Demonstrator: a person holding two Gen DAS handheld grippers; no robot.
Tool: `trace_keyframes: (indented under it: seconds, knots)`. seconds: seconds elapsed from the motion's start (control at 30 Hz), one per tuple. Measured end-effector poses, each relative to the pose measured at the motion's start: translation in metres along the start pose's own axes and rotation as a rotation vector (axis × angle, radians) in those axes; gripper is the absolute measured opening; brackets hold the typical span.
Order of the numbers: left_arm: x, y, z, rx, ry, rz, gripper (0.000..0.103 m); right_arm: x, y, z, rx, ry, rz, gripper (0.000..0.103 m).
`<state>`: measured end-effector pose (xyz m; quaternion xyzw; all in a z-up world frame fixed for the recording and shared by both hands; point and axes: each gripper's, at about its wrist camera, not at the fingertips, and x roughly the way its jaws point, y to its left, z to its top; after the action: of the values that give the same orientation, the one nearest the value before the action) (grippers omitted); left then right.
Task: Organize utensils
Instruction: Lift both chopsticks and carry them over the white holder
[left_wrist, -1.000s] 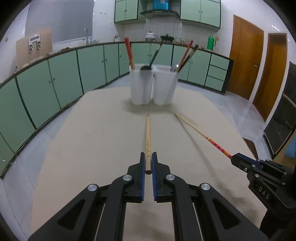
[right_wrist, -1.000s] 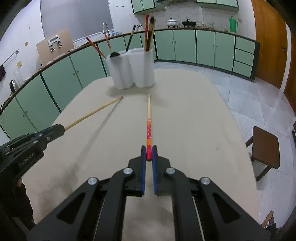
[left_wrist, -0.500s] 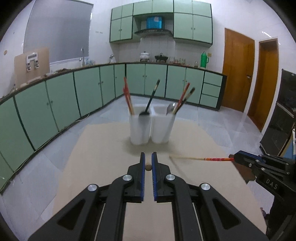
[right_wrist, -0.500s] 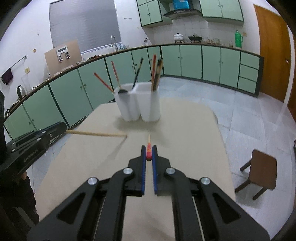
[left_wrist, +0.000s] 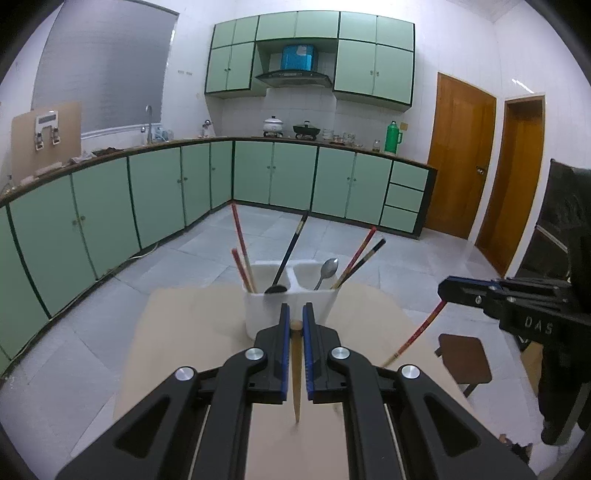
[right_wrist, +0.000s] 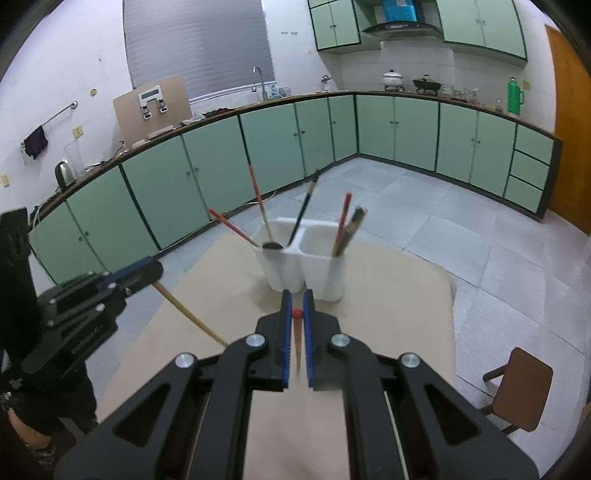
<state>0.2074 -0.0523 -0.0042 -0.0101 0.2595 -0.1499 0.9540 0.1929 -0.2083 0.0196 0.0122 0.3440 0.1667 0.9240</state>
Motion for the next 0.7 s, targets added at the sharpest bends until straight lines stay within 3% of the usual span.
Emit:
trace_keyframes:
  seconds: [0.3,0.5,0.7]
  knots:
    - [-0.018,0.002,0.053,0.010,-0.103,-0.041,0.007,-0.021,-0.003,0.059,-0.037,-0.056,0.036,0.005]
    - [-0.019,0.003,0.104,0.038,-0.202,-0.016,0.007,-0.031,0.000,0.111,-0.072,-0.143,0.024,0.005]
    - [0.004,0.004,0.142,0.058,-0.241,0.016,0.007,-0.018,-0.012,0.161,-0.055,-0.222,-0.002,0.005]
